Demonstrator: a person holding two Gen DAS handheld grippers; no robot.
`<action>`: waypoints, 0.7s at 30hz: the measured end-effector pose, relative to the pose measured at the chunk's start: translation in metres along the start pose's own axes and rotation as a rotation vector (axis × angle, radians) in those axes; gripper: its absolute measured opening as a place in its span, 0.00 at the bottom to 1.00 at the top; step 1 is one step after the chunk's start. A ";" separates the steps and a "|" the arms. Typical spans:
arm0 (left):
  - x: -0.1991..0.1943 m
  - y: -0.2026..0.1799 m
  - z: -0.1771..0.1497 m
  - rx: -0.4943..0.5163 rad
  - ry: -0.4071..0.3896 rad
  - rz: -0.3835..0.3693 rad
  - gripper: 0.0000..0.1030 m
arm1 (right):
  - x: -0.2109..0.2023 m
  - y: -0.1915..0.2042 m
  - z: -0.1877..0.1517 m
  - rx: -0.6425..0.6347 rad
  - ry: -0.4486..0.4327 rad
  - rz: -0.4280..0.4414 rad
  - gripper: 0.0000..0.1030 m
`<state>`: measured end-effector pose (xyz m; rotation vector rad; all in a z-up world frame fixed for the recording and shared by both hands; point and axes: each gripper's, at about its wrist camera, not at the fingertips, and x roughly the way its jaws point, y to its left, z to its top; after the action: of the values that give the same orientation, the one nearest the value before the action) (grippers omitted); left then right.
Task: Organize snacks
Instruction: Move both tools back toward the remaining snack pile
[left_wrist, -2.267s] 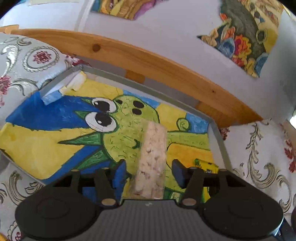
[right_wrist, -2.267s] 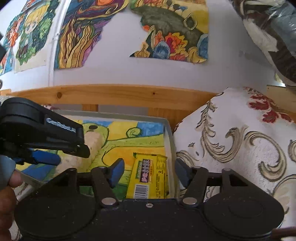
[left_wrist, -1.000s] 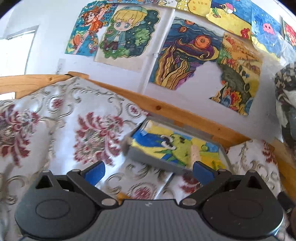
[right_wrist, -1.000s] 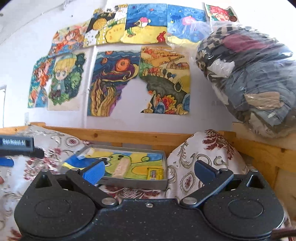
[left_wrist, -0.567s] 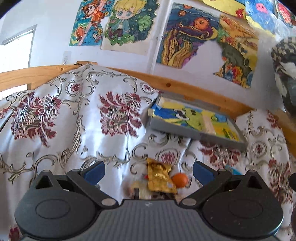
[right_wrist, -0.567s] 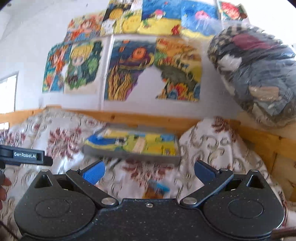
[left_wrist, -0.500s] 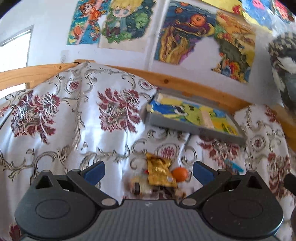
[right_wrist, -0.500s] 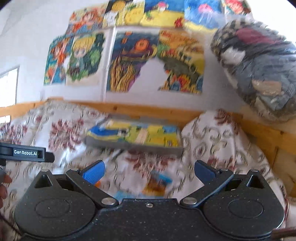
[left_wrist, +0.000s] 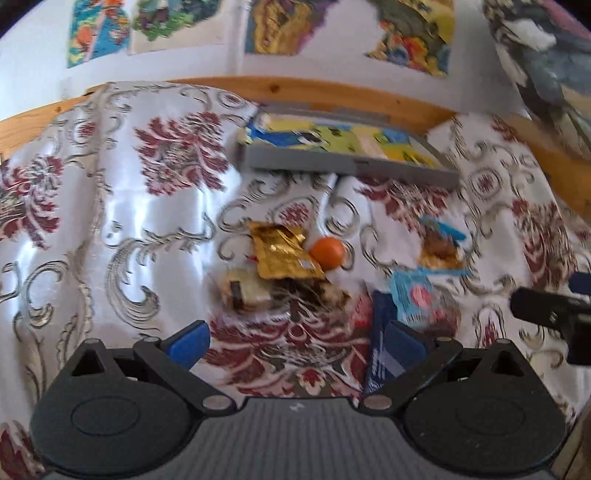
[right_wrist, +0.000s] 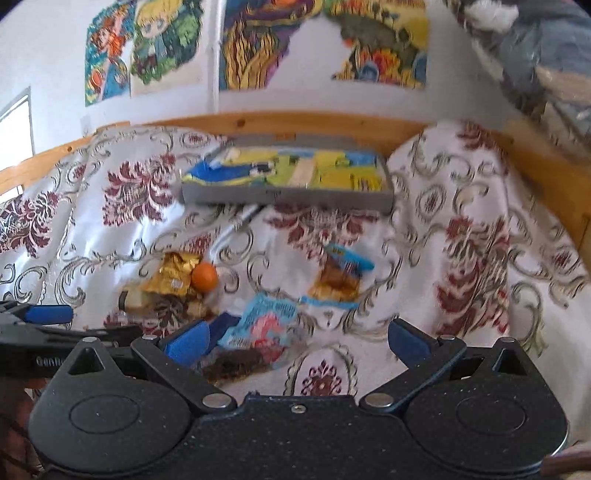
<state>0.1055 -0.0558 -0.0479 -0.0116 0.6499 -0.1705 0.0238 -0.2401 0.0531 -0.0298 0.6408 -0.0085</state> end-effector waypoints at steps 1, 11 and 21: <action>0.002 -0.002 -0.001 0.020 0.006 -0.008 0.99 | 0.004 -0.001 0.000 0.006 0.019 0.005 0.99; 0.022 -0.016 -0.003 0.179 0.054 -0.074 0.99 | 0.054 -0.015 0.009 0.108 0.226 0.181 0.99; 0.041 -0.028 -0.005 0.254 0.070 -0.164 0.99 | 0.104 -0.010 0.010 0.139 0.360 0.247 0.99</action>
<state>0.1301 -0.0893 -0.0746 0.1864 0.6935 -0.4118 0.1134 -0.2521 -0.0003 0.1886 0.9988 0.1833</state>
